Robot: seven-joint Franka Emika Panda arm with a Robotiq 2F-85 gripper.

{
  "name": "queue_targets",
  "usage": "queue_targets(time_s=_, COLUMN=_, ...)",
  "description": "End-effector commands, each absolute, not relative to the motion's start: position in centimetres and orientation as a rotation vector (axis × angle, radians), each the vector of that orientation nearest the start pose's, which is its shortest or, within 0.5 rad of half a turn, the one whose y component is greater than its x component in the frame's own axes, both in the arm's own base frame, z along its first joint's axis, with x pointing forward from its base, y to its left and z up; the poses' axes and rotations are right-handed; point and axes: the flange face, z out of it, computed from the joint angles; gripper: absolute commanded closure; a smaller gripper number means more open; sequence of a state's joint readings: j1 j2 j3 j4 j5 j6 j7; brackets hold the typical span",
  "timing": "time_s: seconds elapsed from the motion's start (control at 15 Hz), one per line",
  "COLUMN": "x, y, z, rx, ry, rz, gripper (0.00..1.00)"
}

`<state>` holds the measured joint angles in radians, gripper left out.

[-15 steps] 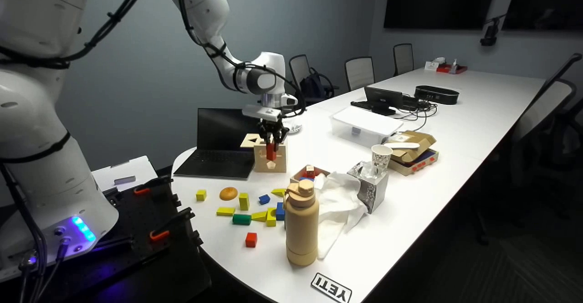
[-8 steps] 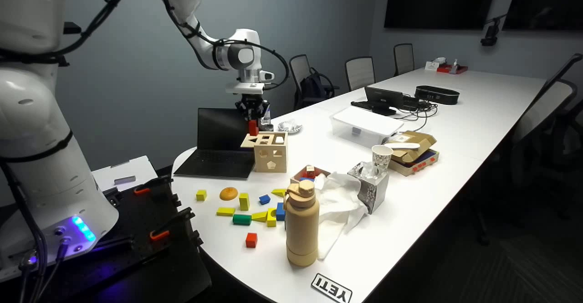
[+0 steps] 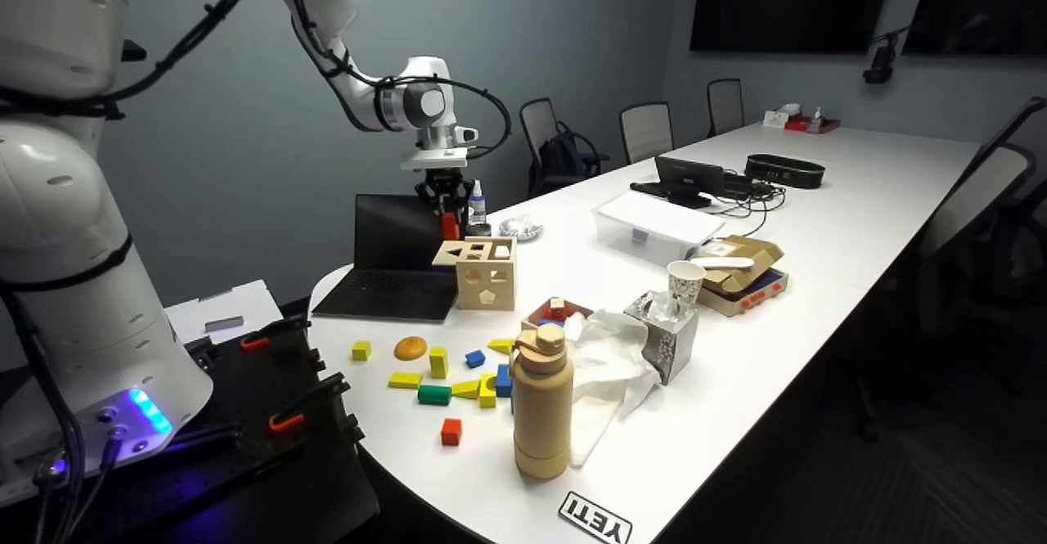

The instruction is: Pick up the red object from the table and put it in the box

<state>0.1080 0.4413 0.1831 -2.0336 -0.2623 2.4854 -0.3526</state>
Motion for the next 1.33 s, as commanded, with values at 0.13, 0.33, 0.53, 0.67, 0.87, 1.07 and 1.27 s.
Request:
queue_targets(time_s=0.13, x=60.3, y=18.8, z=21.5, rx=-2.894, ry=-1.430, rz=-0.102, gripper=0.92)
queue_targets(time_s=0.33, x=61.7, y=19.5, z=20.5, rx=-2.868, ry=-1.495, rz=-0.107, gripper=0.92)
queue_targets(time_s=0.53, x=63.0, y=20.5, z=19.9, rx=-2.852, ry=-1.562, rz=-0.119, gripper=0.92)
queue_targets(time_s=0.67, x=63.7, y=21.2, z=19.5, rx=-2.835, ry=-1.597, rz=-0.116, gripper=0.92)
queue_targets(time_s=0.87, x=64.5, y=21.8, z=18.9, rx=-2.819, ry=-1.631, rz=-0.123, gripper=0.92)
queue_targets(time_s=1.07, x=65.2, y=22.1, z=18.4, rx=-2.815, ry=-1.644, rz=-0.136, gripper=0.92)
queue_targets(time_s=1.27, x=65.8, y=22.3, z=18.0, rx=-2.818, ry=-1.646, rz=-0.146, gripper=0.92)
